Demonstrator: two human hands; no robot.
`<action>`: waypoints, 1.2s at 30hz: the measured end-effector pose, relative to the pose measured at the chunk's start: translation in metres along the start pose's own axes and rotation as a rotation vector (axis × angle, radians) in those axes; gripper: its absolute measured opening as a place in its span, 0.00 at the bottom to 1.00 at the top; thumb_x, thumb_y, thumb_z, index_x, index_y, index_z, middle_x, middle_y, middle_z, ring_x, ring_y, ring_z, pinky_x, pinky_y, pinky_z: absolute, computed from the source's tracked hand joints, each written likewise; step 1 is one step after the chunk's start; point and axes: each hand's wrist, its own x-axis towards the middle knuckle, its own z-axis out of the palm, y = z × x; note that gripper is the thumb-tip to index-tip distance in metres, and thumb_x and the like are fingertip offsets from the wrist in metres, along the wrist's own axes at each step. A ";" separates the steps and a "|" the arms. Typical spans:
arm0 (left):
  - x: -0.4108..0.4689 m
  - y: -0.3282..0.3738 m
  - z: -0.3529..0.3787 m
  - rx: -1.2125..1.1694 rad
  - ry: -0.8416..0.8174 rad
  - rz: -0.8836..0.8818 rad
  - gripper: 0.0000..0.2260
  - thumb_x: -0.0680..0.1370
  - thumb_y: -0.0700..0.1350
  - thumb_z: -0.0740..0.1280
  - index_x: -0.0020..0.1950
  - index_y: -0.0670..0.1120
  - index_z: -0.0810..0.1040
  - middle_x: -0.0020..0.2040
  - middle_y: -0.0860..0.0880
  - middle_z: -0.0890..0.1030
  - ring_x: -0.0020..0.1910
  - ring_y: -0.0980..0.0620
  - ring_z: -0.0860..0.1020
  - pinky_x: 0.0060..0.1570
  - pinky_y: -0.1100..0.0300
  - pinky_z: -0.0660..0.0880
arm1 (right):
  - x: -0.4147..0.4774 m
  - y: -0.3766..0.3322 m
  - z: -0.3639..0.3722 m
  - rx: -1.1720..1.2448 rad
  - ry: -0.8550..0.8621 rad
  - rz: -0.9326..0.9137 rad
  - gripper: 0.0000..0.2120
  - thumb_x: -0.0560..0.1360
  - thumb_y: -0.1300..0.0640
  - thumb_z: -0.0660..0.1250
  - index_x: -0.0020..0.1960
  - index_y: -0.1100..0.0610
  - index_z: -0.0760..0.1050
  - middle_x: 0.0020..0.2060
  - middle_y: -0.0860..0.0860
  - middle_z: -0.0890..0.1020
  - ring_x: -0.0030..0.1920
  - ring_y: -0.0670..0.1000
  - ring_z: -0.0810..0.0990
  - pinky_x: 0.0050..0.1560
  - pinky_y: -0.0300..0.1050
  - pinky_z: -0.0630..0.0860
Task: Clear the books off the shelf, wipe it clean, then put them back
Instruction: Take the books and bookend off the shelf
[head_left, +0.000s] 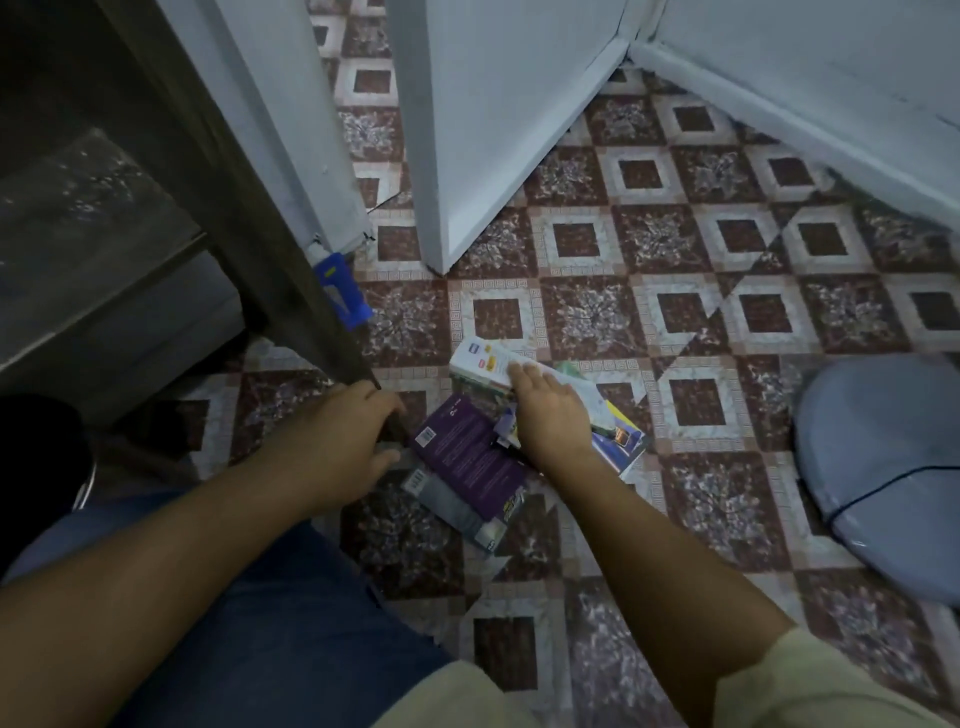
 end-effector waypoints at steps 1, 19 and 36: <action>0.002 -0.001 0.002 0.001 -0.001 0.000 0.21 0.77 0.53 0.66 0.69 0.53 0.68 0.64 0.53 0.71 0.63 0.51 0.69 0.62 0.54 0.70 | 0.007 0.000 0.010 -0.010 -0.011 0.012 0.31 0.79 0.65 0.57 0.78 0.57 0.49 0.77 0.57 0.57 0.75 0.59 0.59 0.73 0.57 0.59; 0.043 -0.003 0.020 -0.005 -0.019 0.055 0.22 0.77 0.54 0.67 0.68 0.53 0.67 0.64 0.53 0.71 0.63 0.51 0.69 0.60 0.55 0.71 | -0.011 0.007 0.144 0.066 -0.520 -0.063 0.38 0.77 0.61 0.64 0.78 0.44 0.48 0.78 0.48 0.40 0.77 0.56 0.39 0.68 0.59 0.68; 0.009 0.003 -0.023 0.028 0.028 -0.024 0.22 0.78 0.54 0.65 0.71 0.53 0.65 0.65 0.52 0.71 0.62 0.51 0.70 0.56 0.55 0.73 | -0.011 -0.026 -0.022 0.160 -0.057 -0.120 0.18 0.80 0.51 0.59 0.69 0.51 0.71 0.62 0.52 0.77 0.60 0.56 0.76 0.56 0.50 0.74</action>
